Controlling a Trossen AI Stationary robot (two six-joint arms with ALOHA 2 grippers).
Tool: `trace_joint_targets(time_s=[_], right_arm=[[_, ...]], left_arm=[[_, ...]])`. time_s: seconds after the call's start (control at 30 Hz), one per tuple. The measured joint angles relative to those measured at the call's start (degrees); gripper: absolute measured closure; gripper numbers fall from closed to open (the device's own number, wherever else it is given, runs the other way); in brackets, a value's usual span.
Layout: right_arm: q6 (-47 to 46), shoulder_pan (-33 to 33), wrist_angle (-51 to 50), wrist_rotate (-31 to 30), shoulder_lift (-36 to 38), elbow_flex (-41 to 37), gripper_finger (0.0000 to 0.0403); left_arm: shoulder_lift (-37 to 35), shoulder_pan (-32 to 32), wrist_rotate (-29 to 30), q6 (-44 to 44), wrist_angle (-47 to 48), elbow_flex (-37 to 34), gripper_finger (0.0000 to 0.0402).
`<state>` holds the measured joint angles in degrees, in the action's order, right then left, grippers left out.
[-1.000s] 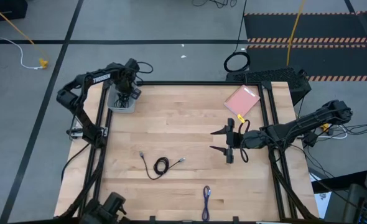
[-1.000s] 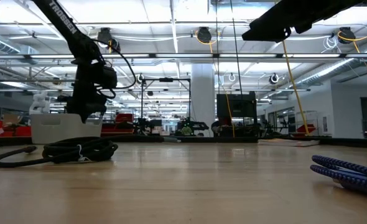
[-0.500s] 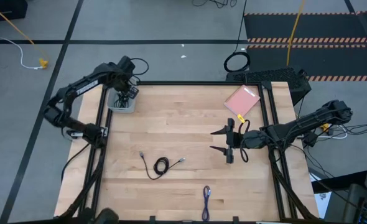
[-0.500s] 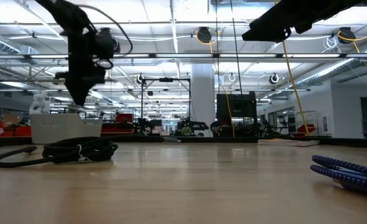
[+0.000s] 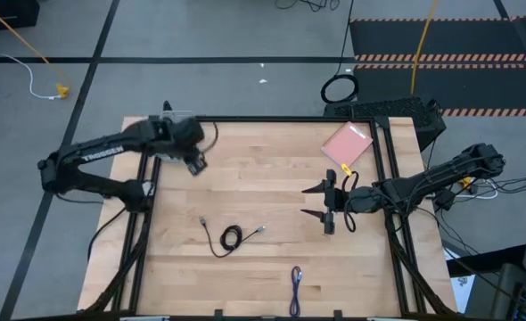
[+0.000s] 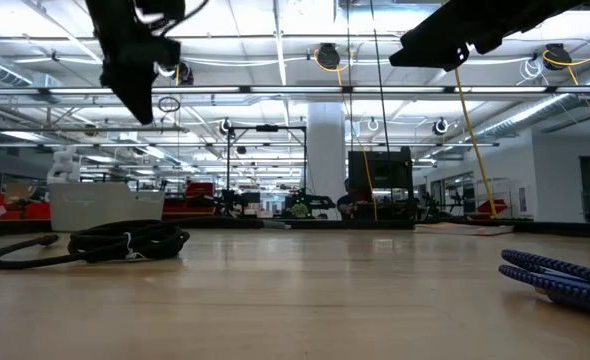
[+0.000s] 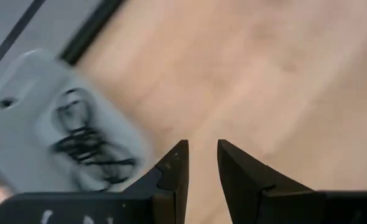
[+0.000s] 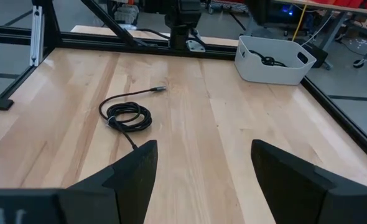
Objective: Pick and place USB-C Cables
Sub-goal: Put the black charger cable into the gray bin
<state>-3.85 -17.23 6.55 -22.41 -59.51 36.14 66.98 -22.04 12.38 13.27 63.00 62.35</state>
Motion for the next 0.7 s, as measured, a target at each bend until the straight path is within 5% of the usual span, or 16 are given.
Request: trace_joint_targets(time_s=[0.37,0.7], right_arm=[[-4.73,0.0,-2.69,0.11,-0.04,-0.08,0.0149],[-12.09,-2.46,2.21,0.21,-0.04,-5.84,0.0149]], left_arm=[[0.3,34.31,1.87,7.72,-11.08,-0.93,0.0314],[8.71,49.55,4.44,9.99,-20.19,-1.37,0.0314]])
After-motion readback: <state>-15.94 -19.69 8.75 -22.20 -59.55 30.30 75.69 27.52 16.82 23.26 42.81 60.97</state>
